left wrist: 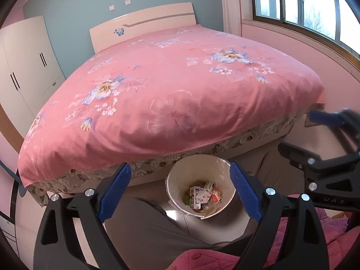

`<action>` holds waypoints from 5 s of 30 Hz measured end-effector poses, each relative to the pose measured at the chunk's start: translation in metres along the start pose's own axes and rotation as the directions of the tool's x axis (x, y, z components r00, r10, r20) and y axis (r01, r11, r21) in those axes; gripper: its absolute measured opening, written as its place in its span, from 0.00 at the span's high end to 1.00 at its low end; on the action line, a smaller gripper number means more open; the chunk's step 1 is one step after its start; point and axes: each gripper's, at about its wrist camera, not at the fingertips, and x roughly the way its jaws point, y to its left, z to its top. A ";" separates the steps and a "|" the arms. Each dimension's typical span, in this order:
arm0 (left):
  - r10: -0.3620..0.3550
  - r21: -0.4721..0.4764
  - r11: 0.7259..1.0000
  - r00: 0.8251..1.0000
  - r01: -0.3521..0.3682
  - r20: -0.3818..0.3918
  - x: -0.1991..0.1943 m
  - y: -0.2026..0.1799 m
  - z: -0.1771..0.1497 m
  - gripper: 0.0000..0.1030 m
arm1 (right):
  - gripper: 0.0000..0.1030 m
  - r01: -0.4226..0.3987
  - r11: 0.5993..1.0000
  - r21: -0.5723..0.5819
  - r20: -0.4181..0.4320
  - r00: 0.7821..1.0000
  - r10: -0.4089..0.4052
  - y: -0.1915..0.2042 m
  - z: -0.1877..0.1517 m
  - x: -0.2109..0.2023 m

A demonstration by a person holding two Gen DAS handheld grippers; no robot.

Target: Collect trash

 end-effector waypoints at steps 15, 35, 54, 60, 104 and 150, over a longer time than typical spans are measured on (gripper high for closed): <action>-0.007 -0.007 1.000 1.000 0.007 -0.024 0.005 0.003 -0.004 0.12 | 0.17 -0.009 1.000 0.003 -0.018 1.000 0.009 0.003 -0.002 0.005; -0.008 -0.004 1.000 1.000 0.008 -0.021 0.004 0.002 -0.003 0.12 | 0.17 -0.014 1.000 0.008 -0.024 1.000 0.014 0.003 -0.004 0.006; -0.002 0.000 1.000 1.000 0.002 -0.026 0.004 0.001 -0.003 0.12 | 0.17 -0.013 1.000 0.013 -0.023 1.000 0.014 0.006 -0.006 0.006; -0.002 -0.001 1.000 1.000 0.002 -0.027 0.004 0.000 -0.003 0.12 | 0.17 -0.015 1.000 0.015 -0.025 1.000 0.015 0.005 -0.005 0.006; -0.020 -0.002 1.000 1.000 0.020 -0.018 0.001 -0.001 0.003 0.12 | 0.17 -0.018 1.000 0.024 -0.022 1.000 0.019 0.012 -0.002 0.006; -0.018 -0.016 1.000 1.000 0.018 -0.023 0.003 -0.002 0.000 0.12 | 0.17 -0.017 0.999 0.032 -0.024 1.000 0.018 0.016 -0.004 0.007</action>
